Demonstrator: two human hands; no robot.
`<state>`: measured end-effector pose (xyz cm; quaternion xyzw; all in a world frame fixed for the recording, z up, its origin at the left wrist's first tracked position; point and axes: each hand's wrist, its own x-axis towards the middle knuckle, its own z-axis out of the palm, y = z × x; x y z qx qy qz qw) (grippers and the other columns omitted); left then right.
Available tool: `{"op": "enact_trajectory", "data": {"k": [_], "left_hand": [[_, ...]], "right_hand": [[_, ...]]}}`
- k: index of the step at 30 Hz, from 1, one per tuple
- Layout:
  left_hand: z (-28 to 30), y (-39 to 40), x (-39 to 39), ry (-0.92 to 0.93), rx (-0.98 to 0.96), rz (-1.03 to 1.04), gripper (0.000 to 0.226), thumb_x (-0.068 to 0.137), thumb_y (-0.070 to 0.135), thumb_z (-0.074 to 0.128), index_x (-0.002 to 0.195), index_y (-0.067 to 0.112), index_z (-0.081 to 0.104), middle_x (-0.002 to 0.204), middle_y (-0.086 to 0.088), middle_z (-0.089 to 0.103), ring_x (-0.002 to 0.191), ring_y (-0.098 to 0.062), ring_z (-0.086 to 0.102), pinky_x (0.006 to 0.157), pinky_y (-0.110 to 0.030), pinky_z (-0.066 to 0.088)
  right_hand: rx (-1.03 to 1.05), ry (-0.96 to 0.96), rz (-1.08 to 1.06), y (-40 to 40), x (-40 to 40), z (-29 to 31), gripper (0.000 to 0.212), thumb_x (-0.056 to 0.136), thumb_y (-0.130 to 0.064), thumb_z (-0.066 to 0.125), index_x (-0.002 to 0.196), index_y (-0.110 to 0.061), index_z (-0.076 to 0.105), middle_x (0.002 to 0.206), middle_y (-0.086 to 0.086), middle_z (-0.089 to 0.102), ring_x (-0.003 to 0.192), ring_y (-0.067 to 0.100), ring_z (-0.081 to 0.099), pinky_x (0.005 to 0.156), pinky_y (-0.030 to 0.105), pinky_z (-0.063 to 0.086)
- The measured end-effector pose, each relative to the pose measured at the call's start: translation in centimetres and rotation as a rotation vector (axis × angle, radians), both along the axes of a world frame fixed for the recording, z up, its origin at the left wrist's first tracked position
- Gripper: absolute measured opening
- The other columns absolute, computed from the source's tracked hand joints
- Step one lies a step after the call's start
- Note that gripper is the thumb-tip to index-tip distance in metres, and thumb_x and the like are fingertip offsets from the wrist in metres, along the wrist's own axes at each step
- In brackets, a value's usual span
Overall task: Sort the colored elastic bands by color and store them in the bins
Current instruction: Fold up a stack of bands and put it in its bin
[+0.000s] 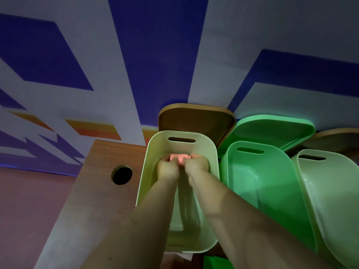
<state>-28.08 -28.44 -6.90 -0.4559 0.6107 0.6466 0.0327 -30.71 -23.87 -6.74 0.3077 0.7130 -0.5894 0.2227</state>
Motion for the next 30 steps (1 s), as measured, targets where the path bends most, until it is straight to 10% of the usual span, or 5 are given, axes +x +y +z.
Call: {"op": "enact_trajectory", "data": {"k": [23,30], "left_hand": [[-0.5,0.0,-0.1,0.051,0.089,0.214,0.042,0.09,-0.002,0.05,0.13,0.009,0.049,0.124,-0.01,0.06,0.09,-0.017,0.052,0.078,-0.021,0.038],[0.9,-0.2,0.6,0.038,0.045,0.1,0.045,0.093,-0.005,0.037,0.138,0.002,0.039,0.136,-0.017,0.05,0.123,-0.031,0.048,0.087,-0.021,0.036]], "right_hand": [[0.129,0.031,0.01,-0.4,-0.1,-1.7,0.023,0.089,-0.013,0.062,0.112,-0.007,0.066,0.113,0.012,0.067,0.103,0.033,0.062,0.094,0.038,0.046],[0.123,0.013,0.129,0.4,0.4,-0.2,0.041,0.092,-0.014,0.057,0.132,-0.005,0.05,0.131,0.015,0.056,0.117,0.033,0.054,0.098,0.035,0.041]]}}
